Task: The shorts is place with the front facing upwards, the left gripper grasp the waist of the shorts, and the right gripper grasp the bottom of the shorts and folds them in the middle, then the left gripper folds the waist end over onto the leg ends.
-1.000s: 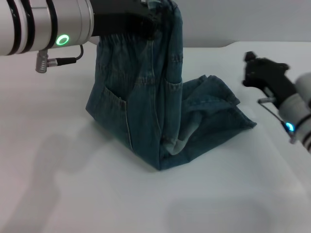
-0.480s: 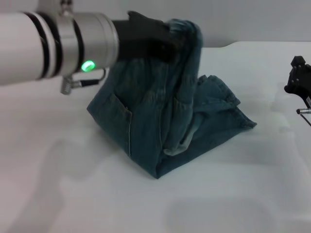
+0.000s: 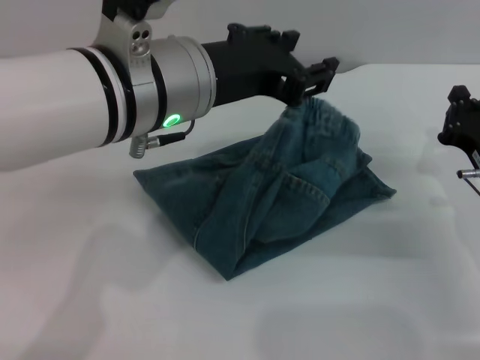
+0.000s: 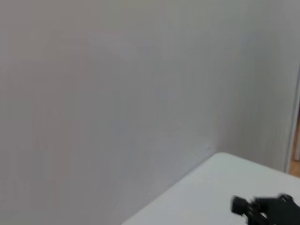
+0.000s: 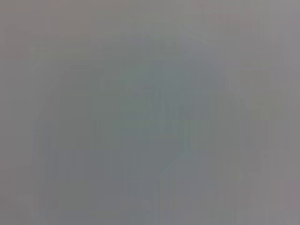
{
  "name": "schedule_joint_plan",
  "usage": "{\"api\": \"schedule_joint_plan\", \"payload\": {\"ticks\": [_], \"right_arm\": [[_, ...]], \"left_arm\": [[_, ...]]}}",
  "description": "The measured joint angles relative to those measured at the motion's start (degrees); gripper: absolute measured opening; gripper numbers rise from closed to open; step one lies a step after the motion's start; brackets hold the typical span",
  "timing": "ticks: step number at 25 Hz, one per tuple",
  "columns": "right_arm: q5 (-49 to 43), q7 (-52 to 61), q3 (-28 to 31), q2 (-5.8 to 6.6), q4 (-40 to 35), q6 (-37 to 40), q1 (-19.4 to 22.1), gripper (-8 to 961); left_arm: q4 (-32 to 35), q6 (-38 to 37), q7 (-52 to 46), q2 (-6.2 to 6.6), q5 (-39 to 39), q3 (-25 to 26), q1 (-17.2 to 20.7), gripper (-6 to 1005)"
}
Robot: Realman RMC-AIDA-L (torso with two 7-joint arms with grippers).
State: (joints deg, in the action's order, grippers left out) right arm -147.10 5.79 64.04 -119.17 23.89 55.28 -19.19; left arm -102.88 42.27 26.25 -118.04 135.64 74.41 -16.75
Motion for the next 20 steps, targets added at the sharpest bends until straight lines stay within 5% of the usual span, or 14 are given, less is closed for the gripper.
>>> {"api": "schedule_joint_plan", "payload": {"ticks": [10,14,20], "right_arm": [[0.11,-5.8,-2.96,-0.13,1.58,14.59,9.56,14],[3.85,-15.96,-4.69,-0.45,6.61,18.3,16.08,20],[4.83,-12.66,-6.08,-0.17,9.11,24.06,21.01,28]], "left_arm": [[7.67,-28.15,6.51,0.05,0.64,-3.57,7.76,737],[20.32,-48.55,7.83,0.08,0.62,-5.91,9.67,847],[37.18,-71.88,3.6,0.0,0.51,-10.7,8.54,847]]}}
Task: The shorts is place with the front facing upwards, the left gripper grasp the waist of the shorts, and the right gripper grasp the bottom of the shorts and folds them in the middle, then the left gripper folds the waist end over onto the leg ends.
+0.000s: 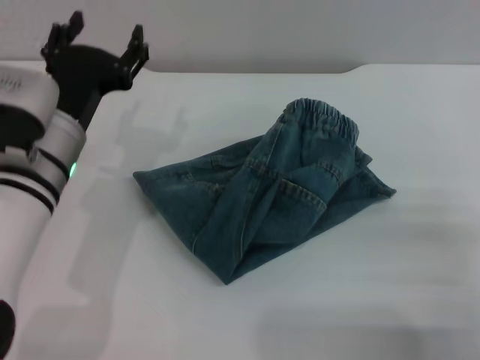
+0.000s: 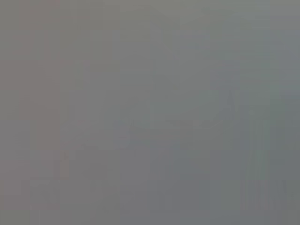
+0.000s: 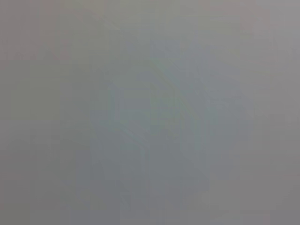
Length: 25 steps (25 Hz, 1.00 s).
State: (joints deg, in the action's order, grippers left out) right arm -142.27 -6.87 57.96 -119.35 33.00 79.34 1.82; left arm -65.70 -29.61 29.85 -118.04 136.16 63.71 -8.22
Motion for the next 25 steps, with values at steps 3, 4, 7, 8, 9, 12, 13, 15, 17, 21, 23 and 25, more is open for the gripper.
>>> {"api": "schedule_joint_plan", "payload": {"ticks": [3,4,7,8,9,12,13,15,17,21,23,25], "right_arm": [[0.04,1.65,-0.24,-0.12,-0.55,0.74,0.35,70],[0.04,1.8,-0.38,-0.13,-0.62,0.77,0.38,109],[0.06,1.95,-0.7,-0.09,-0.65,1.2,0.69,226],[0.07,1.98,-0.78,-0.06,-0.65,1.58,0.89,303],[0.07,2.01,-0.87,-0.04,-0.66,2.11,1.13,381],[0.07,2.1,-1.21,-0.04,-0.66,4.13,1.89,525],[0.07,2.13,-1.3,-0.04,-0.64,4.7,2.18,558],[0.71,2.19,-1.51,-0.07,-0.59,5.4,2.56,625],[2.95,2.23,-2.23,-0.13,-1.24,5.32,2.3,625],[8.12,2.24,-6.14,-0.07,-4.15,5.5,0.74,624],[9.02,2.44,-7.25,0.12,-4.37,5.62,0.62,624],[9.17,2.85,-7.38,0.21,-4.37,5.84,0.73,623]], "left_arm": [[5.52,-3.96,-3.36,-0.03,0.03,-1.29,-1.47,847],[7.12,-4.87,-4.62,0.0,0.02,-1.58,-1.86,847],[10.53,-7.67,-6.94,-0.03,0.07,-2.59,-2.47,847],[11.34,-8.74,-7.11,-0.06,0.08,-3.0,-2.54,847],[12.01,-9.59,-7.16,-0.08,0.09,-3.38,-2.59,847],[12.55,-10.34,-7.18,-0.11,0.09,-3.65,-2.59,847],[13.01,-10.88,-7.18,-0.13,0.1,-3.78,-2.6,847],[15.57,-11.56,-9.14,-0.11,-0.04,-3.58,-3.38,847],[16.62,-12.11,-10.72,-0.05,-0.01,-3.73,-3.7,847],[19.63,-14.23,-14.51,-0.09,0.08,-4.28,-4.46,847],[20.24,-14.44,-15.29,-0.13,0.09,-4.3,-4.55,847],[20.39,-14.64,-15.59,-0.11,0.11,-4.33,-4.34,847]]}}
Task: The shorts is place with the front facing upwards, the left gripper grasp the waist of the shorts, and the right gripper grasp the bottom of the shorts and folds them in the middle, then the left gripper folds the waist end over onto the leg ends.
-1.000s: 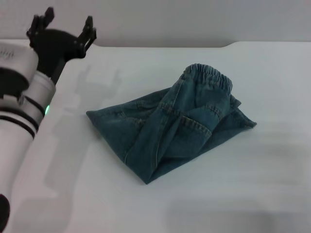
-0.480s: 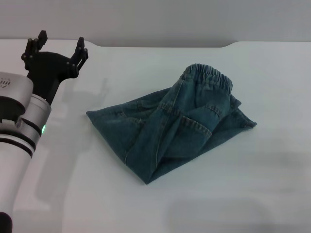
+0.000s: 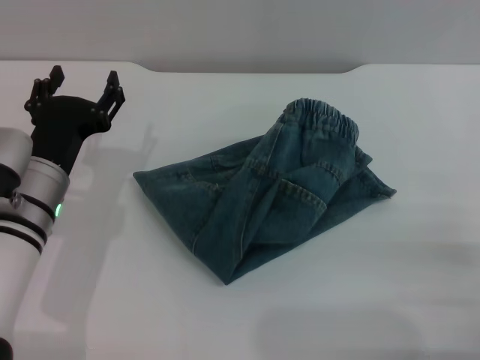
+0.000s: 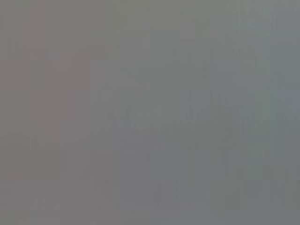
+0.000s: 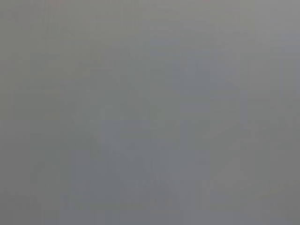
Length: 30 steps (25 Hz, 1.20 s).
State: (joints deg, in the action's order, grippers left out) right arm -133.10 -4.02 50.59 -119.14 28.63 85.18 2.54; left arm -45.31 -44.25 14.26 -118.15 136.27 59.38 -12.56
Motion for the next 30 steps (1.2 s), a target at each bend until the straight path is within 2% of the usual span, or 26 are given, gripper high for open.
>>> {"api": "schedule_joint_plan", "payload": {"ticks": [30], "right_arm": [[0.11,3.44,-0.83,-0.13,-2.63,2.8,-0.93,623]], "left_arm": [[1.06,-2.16,-0.38,0.02,0.05,-2.13,0.41,847]]}}
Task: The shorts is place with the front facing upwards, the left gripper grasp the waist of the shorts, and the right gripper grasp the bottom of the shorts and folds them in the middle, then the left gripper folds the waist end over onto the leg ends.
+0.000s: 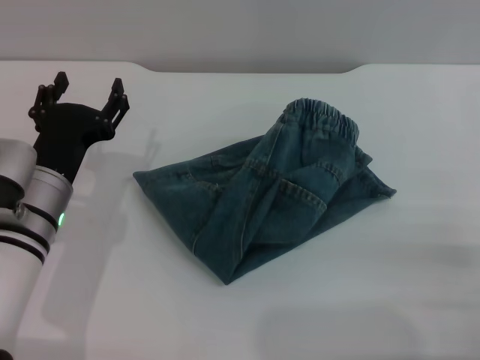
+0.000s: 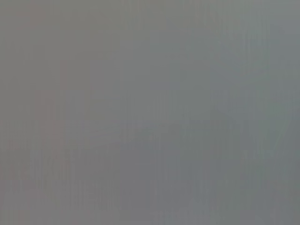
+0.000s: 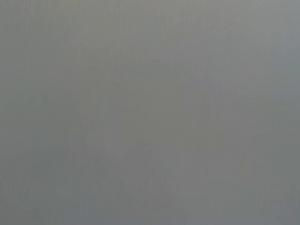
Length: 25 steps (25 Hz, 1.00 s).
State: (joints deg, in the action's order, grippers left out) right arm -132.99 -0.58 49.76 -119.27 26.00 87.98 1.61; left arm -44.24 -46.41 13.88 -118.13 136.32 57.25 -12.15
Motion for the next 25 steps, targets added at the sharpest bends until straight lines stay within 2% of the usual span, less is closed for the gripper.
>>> {"api": "schedule_joint_plan", "payload": {"ticks": [5,25], "right_arm": [[0.23,-0.5,-0.77,-0.14,-1.66,2.61,-0.14,625],[0.03,-0.37,-0.81,-0.09,-1.44,2.73,-0.62,624]], "left_arm": [[0.23,-0.01,-0.02,-0.07,0.0,-0.61,-0.35,847],[0.02,-0.56,-0.09,-0.09,0.0,-1.12,-0.59,847]]}}
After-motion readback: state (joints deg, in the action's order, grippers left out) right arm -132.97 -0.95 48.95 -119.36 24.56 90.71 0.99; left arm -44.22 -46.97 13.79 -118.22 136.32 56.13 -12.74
